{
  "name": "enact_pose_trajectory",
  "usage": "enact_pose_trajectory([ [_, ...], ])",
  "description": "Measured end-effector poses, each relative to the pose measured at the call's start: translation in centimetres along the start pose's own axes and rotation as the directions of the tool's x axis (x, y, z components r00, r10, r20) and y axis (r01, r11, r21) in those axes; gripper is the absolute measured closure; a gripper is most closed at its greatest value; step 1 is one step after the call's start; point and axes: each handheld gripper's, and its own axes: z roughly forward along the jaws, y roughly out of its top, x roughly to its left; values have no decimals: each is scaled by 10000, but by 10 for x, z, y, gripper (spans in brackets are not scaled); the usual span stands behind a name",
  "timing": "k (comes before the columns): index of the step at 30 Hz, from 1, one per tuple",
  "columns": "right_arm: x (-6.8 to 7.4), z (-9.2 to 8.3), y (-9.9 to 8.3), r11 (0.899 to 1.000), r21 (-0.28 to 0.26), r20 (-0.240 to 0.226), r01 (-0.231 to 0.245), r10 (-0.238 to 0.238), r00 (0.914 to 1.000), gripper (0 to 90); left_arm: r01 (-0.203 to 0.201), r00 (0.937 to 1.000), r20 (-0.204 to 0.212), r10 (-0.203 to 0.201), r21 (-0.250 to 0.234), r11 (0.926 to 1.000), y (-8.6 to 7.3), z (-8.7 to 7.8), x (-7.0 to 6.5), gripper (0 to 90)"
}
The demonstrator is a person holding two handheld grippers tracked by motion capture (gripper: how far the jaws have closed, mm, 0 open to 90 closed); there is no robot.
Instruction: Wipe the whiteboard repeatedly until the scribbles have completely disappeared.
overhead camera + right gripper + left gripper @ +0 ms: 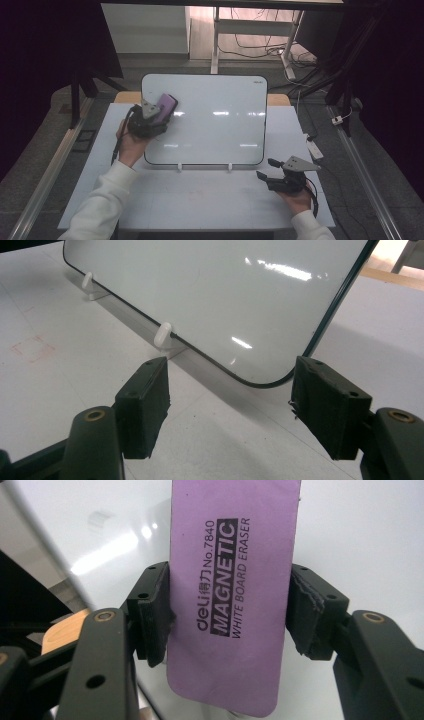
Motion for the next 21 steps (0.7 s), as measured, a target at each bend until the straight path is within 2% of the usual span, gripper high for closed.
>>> enact_pose_trajectory([
  [3,0,0,0,10000,1,-3,-9,9,10000,311,-494,9987,90,493,180,9986,-10,-2,-12,406],
  [5,0,0,0,10000,5,-2,-17,17,10000,311,-384,9992,151,383,116,9992,-13,-3,-11,406],
  [9,0,0,0,10000,4,6,9,-9,10000,311,271,9996,100,-270,-57,9996,-12,-5,5,407],
  [11,0,0,0,10000,-22,19,32,-32,10000,311,446,9989,-100,-447,-119,9989,-7,-6,14,407],
  [16,0,1,0,10000,9,8,3,-3,10000,311,964,9942,-438,-980,-380,9946,15,-6,42,407],
  [21,-1,0,0,10000,-3,17,-19,19,10000,311,1120,9914,-609,-1162,-679,9914,41,-2,62,407],
])
